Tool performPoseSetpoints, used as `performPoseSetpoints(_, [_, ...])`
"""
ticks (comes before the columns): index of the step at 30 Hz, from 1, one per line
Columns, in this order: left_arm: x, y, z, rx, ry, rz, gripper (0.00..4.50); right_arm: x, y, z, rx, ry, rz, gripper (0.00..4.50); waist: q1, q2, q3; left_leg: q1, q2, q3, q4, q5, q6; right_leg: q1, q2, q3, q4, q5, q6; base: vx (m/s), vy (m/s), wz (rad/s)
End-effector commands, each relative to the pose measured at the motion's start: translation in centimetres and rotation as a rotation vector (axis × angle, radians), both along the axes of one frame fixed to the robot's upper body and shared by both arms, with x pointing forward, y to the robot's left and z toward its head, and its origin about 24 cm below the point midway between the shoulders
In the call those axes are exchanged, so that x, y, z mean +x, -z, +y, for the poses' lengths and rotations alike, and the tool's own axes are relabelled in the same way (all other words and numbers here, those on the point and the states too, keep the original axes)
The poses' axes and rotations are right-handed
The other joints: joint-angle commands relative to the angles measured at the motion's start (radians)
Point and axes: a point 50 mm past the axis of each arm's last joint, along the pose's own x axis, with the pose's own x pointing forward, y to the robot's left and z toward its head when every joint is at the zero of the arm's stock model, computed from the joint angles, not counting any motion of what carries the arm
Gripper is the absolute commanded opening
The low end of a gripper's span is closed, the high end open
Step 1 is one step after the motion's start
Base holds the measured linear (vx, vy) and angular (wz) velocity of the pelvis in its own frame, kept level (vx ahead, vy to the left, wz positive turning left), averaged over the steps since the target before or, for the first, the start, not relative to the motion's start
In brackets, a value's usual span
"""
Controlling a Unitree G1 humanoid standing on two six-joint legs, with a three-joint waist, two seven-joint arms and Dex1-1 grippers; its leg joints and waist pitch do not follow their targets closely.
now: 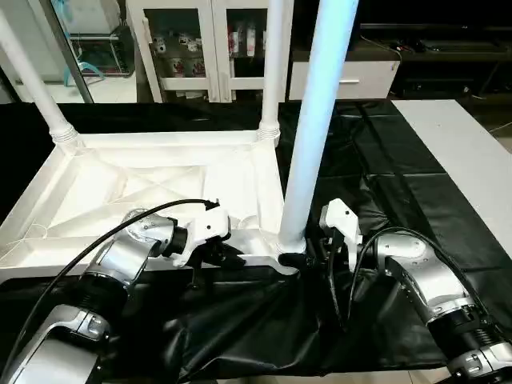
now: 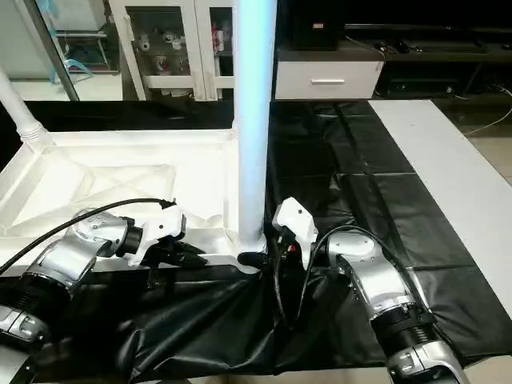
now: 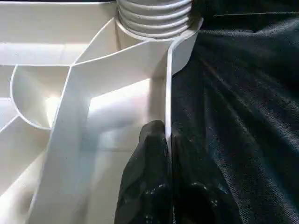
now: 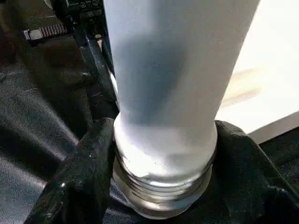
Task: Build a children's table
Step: Rotate leg to tighten
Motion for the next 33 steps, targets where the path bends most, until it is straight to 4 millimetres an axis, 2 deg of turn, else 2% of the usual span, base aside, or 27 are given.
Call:
performPoseSetpoints(1, [-0.1, 0.4, -0.2, -0.003, -0.027, 0.014, 0.00, 0.3, -0.3, 0.3, 0.044, 0.048, -0.038, 2.70, -0.008, -0.006, -0.059, 0.012, 0.081, -0.028, -0.073, -0.206, 0.053, 0.035, -0.092, 0.057, -0.089, -0.148, -0.230, 0.000, 0.000, 0.00])
performPoseSetpoints(2, [0.0, 0.6, -0.2, 0.001, -0.046, 0.006, 0.00, 0.6, 0.0, 0.4, 0.048, 0.099, -0.039, 2.70, -0.008, -0.007, -0.058, 0.012, 0.080, -0.028, -0.073, -0.208, 0.050, 0.037, -0.092, 0.057, -0.089, -0.152, -0.228, 0.000, 0.000, 0.00])
performPoseSetpoints(5, [0.1, 0.7, -0.3, 0.003, -0.073, -0.006, 0.00, 0.9, 0.3, 0.4, 0.048, 0.156, -0.042, 2.70, -0.022, -0.007, -0.057, 0.011, 0.078, -0.030, -0.076, -0.219, 0.039, 0.037, -0.092, 0.056, -0.090, -0.161, -0.229, 0.000, 0.000, 0.00])
performPoseSetpoints(6, [0.7, 0.9, -0.7, -0.005, -0.155, -0.029, 0.00, 1.5, 0.9, 0.6, 0.060, 0.282, -0.034, 2.70, -0.031, -0.010, -0.057, 0.010, 0.080, -0.029, -0.077, -0.228, 0.037, 0.035, -0.094, 0.058, -0.090, -0.170, -0.232, 0.000, 0.000, 0.00])
performPoseSetpoints(7, [1.1, 1.0, -1.0, -0.009, -0.214, -0.044, 0.00, 1.9, 1.5, 0.8, 0.066, 0.368, -0.025, 2.69, -0.035, -0.007, -0.056, 0.011, 0.078, -0.030, -0.078, -0.229, 0.026, 0.035, -0.093, 0.058, -0.092, -0.187, -0.229, 0.000, 0.000, 0.00])
performPoseSetpoints(9, [2.0, 1.1, -2.3, -0.037, -0.339, -0.067, 0.00, 2.6, 2.5, 1.4, 0.068, 0.544, -0.016, 2.69, -0.045, -0.011, -0.056, 0.010, 0.076, -0.032, -0.080, -0.229, 0.011, 0.038, -0.092, 0.056, -0.093, -0.208, -0.222, 0.000, 0.000, 0.00])
performPoseSetpoints(11, [2.4, 1.1, -3.1, -0.053, -0.403, -0.071, 0.00, 3.1, 2.8, 1.8, 0.054, 0.631, -0.021, 2.69, -0.053, -0.010, -0.054, 0.014, 0.074, -0.032, -0.080, -0.247, 0.002, 0.034, -0.094, 0.056, -0.098, -0.245, -0.216, 0.000, 0.000, 0.00])
performPoseSetpoints(12, [2.9, 1.0, -3.9, -0.070, -0.460, -0.075, 0.00, 3.4, 3.1, 2.2, 0.053, 0.698, -0.020, 2.69, -0.057, -0.006, -0.054, 0.014, 0.074, -0.031, -0.080, -0.251, 0.001, 0.032, -0.093, 0.057, -0.100, -0.249, -0.216, 0.000, 0.000, 0.00])
performPoseSetpoints(13, [3.4, 0.8, -4.6, -0.090, -0.528, -0.076, 0.00, 3.8, 3.2, 2.7, 0.053, 0.763, -0.015, 2.68, -0.056, -0.010, -0.054, 0.015, 0.071, -0.030, -0.079, -0.253, 0.007, 0.032, -0.090, 0.058, -0.103, -0.248, -0.210, 0.000, 0.000, 0.00])
performPoseSetpoints(14, [3.9, 0.6, -5.5, -0.104, -0.603, -0.089, 0.00, 4.3, 3.2, 3.4, 0.054, 0.826, -0.008, 2.68, -0.059, -0.007, -0.055, 0.013, 0.071, -0.030, -0.078, -0.243, 0.009, 0.035, -0.092, 0.058, -0.101, -0.238, -0.212, 0.000, 0.000, 0.00])
performPoseSetpoints(15, [4.0, 0.6, -5.8, -0.107, -0.625, -0.094, 0.00, 4.4, 3.2, 3.6, 0.055, 0.844, -0.006, 2.68, -0.059, -0.007, -0.055, 0.017, 0.069, -0.028, -0.077, -0.240, 0.010, 0.031, -0.091, 0.058, -0.105, -0.236, -0.212, 0.000, 0.000, 0.00])
performPoseSetpoints(17, [4.5, 0.4, -6.7, -0.108, -0.695, -0.109, 0.00, 4.9, 3.1, 4.3, 0.052, 0.908, -0.002, 2.68, -0.054, -0.008, -0.062, 0.011, 0.070, -0.028, -0.075, -0.189, 0.028, 0.041, -0.092, 0.057, -0.099, -0.177, -0.213, 0.000, 0.000, 0.00])
performPoseSetpoints(19, [4.8, 0.2, -7.3, -0.102, -0.753, -0.138, 0.00, 5.2, 3.0, 5.0, 0.053, 0.940, -0.001, 2.68, -0.052, -0.008, -0.066, 0.007, 0.067, -0.024, -0.068, -0.119, 0.065, 0.042, -0.087, 0.055, -0.090, -0.054, -0.227, 0.000, 0.000, 0.00])
performPoseSetpoints(21, [4.9, 0.1, -7.5, -0.100, -0.764, -0.145, 0.00, 5.3, 3.0, 5.3, 0.055, 0.949, -0.003, 2.68, -0.047, -0.007, -0.070, 0.006, 0.067, -0.024, -0.064, -0.089, 0.091, 0.045, -0.089, 0.053, -0.085, -0.002, -0.233, 0.000, 0.000, 0.00])
performPoseSetpoints(22, [5.0, 0.1, -7.9, -0.097, -0.773, -0.152, 0.00, 5.4, 2.9, 5.6, 0.056, 0.957, -0.005, 2.68, -0.048, -0.011, -0.070, 0.003, 0.067, -0.023, -0.063, -0.078, 0.109, 0.045, -0.090, 0.052, -0.082, 0.019, -0.239, 0.000, 0.000, 0.00])
performPoseSetpoints(24, [4.9, 0.0, -8.2, -0.109, -0.760, -0.147, 0.00, 5.4, 2.8, 5.9, 0.073, 0.948, -0.008, 2.68, -0.048, -0.010, -0.068, 0.004, 0.069, -0.022, -0.064, -0.097, 0.119, 0.044, -0.091, 0.051, -0.086, 0.000, -0.241, 0.000, 0.000, 0.00])
performPoseSetpoints(26, [4.5, 0.2, -8.3, -0.121, -0.693, -0.130, 0.00, 5.5, 2.4, 6.1, 0.119, 0.909, -0.028, 2.68, -0.048, -0.006, -0.066, 0.006, 0.071, -0.023, -0.067, -0.128, 0.113, 0.043, -0.093, 0.051, -0.091, -0.051, -0.236, 0.000, 0.000, 0.00])
performPoseSetpoints(27, [4.5, 0.2, -8.3, -0.121, -0.692, -0.129, 0.00, 5.5, 2.4, 6.1, 0.120, 0.909, -0.029, 2.68, -0.049, -0.007, -0.065, 0.008, 0.072, -0.023, -0.069, -0.147, 0.104, 0.042, -0.091, 0.050, -0.095, -0.077, -0.232, 0.000, 0.000, 0.00])
performPoseSetpoints(28, [4.3, 0.3, -8.0, -0.119, -0.670, -0.122, 0.00, 5.6, 2.2, 5.7, 0.138, 0.902, -0.044, 2.68, -0.049, -0.006, -0.065, 0.008, 0.074, -0.024, -0.070, -0.144, 0.101, 0.043, -0.090, 0.051, -0.093, -0.074, -0.230, 0.000, 0.000, 0.00])
performPoseSetpoints(29, [4.3, 0.4, -8.0, -0.118, -0.670, -0.122, 0.00, 5.6, 2.1, 5.7, 0.139, 0.902, -0.044, 3.02, -0.050, -0.006, -0.066, 0.007, 0.074, -0.025, -0.070, -0.137, 0.102, 0.044, -0.090, 0.051, -0.091, -0.062, -0.231, 0.000, 0.000, 0.00])
performPoseSetpoints(31, [4.2, 0.4, -7.8, -0.114, -0.654, -0.122, 0.00, 5.6, 2.0, 5.4, 0.151, 0.906, -0.052, 3.40, -0.051, -0.007, -0.068, 0.006, 0.073, -0.023, -0.067, -0.109, 0.118, 0.044, -0.090, 0.051, -0.085, -0.002, -0.241, 0.000, 0.000, 0.00])
performPoseSetpoints(32, [3.7, 0.8, -7.0, -0.094, -0.571, -0.112, 0.00, 5.6, 1.5, 4.0, 0.154, 0.876, -0.107, 3.40, -0.051, -0.004, -0.067, 0.006, 0.073, -0.023, -0.067, -0.111, 0.121, 0.044, -0.091, 0.051, -0.085, 0.001, -0.243, 0.000, 0.000, 0.00])
performPoseSetpoints(33, [3.3, 1.0, -6.4, -0.077, -0.510, -0.100, 0.00, 5.4, 1.3, 3.1, 0.148, 0.851, -0.139, 3.47, -0.049, -0.005, -0.064, 0.001, 0.074, -0.025, -0.068, -0.122, 0.131, 0.048, -0.093, 0.050, -0.089, -0.008, -0.235, 0.000, 0.000, 0.00])
